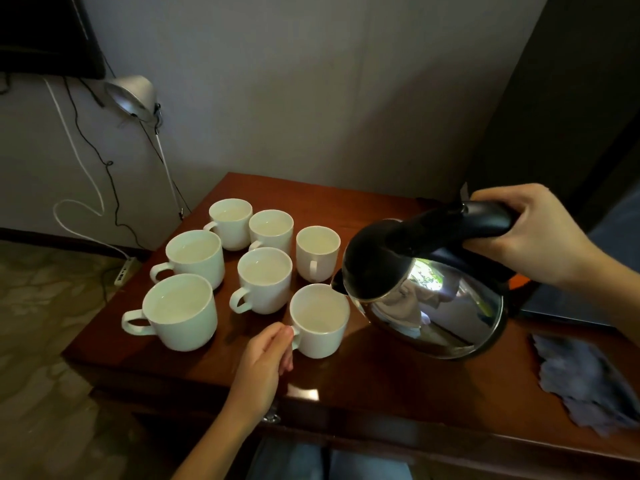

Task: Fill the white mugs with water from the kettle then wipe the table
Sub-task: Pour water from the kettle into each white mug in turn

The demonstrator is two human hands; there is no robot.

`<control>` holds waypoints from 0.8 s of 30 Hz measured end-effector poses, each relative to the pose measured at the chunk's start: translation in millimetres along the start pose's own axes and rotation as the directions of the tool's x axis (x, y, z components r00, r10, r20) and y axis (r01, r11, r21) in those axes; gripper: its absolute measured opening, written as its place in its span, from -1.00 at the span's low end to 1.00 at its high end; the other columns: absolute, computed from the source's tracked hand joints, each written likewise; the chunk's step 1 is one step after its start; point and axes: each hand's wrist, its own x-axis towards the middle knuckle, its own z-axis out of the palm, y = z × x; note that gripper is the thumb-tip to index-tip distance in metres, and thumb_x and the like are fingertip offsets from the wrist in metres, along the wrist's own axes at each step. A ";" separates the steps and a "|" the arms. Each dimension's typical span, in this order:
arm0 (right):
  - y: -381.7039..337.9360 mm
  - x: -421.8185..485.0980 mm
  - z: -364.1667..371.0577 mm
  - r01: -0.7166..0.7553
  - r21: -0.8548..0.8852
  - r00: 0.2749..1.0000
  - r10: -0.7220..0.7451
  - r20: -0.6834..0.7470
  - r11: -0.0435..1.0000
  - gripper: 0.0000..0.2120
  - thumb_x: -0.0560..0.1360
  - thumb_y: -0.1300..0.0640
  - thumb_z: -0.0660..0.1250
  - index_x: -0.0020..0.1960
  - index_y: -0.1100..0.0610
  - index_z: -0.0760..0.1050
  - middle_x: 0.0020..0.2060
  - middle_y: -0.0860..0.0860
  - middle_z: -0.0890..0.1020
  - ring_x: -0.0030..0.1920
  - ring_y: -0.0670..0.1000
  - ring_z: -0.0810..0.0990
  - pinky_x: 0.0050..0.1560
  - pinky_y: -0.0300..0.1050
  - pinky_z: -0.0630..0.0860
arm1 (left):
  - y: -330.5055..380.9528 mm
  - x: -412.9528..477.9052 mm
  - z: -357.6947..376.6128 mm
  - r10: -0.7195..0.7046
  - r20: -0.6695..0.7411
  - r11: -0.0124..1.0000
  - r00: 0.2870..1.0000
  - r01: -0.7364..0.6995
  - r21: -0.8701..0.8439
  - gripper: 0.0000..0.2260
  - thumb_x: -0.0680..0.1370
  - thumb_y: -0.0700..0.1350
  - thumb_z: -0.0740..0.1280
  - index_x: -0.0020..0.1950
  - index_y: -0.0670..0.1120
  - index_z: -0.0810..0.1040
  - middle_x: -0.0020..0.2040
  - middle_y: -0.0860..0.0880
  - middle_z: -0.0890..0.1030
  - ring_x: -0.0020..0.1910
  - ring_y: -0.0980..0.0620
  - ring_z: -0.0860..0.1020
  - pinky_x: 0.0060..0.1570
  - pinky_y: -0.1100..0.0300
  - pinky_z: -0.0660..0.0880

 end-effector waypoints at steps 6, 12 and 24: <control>-11.9 17.3 -4.7 0.139 -0.164 0.989 -0.130 0.065 0.977 -0.93 0.27 0.14 0.41 -0.31 0.06 0.52 -0.42 -0.01 0.57 -0.35 -0.03 0.56 -0.37 -0.23 0.41 | 2.6 -2.1 2.0 0.030 -0.011 0.999 1.000 -0.030 -0.021 -0.68 0.60 -0.14 0.18 -0.36 -0.15 0.37 -0.47 -0.02 0.35 -0.43 0.07 0.33 -0.38 0.32 0.34; -15.2 31.0 1.8 0.185 -0.284 0.981 -0.160 0.109 0.941 -0.90 0.27 0.26 0.43 -0.31 0.11 0.52 -0.46 -0.01 0.56 -0.36 0.01 0.55 -0.33 -0.12 0.42 | 2.1 -1.8 -0.2 0.027 0.015 1.000 1.000 -0.027 -0.013 -0.68 0.60 -0.10 0.20 -0.36 -0.12 0.39 -0.46 -0.01 0.37 -0.43 0.07 0.34 -0.37 0.29 0.34; -27.2 59.2 7.8 0.289 -0.412 0.952 -0.213 0.221 0.864 -0.90 0.27 0.21 0.40 -0.36 0.11 0.48 -0.50 0.02 0.51 -0.44 0.05 0.47 -0.36 -0.07 0.39 | -2.5 4.1 -7.7 -0.032 0.140 0.996 0.990 0.044 -0.081 -0.72 0.49 0.04 0.21 -0.41 0.01 0.41 -0.47 0.03 0.33 -0.46 0.08 0.34 -0.45 0.30 0.26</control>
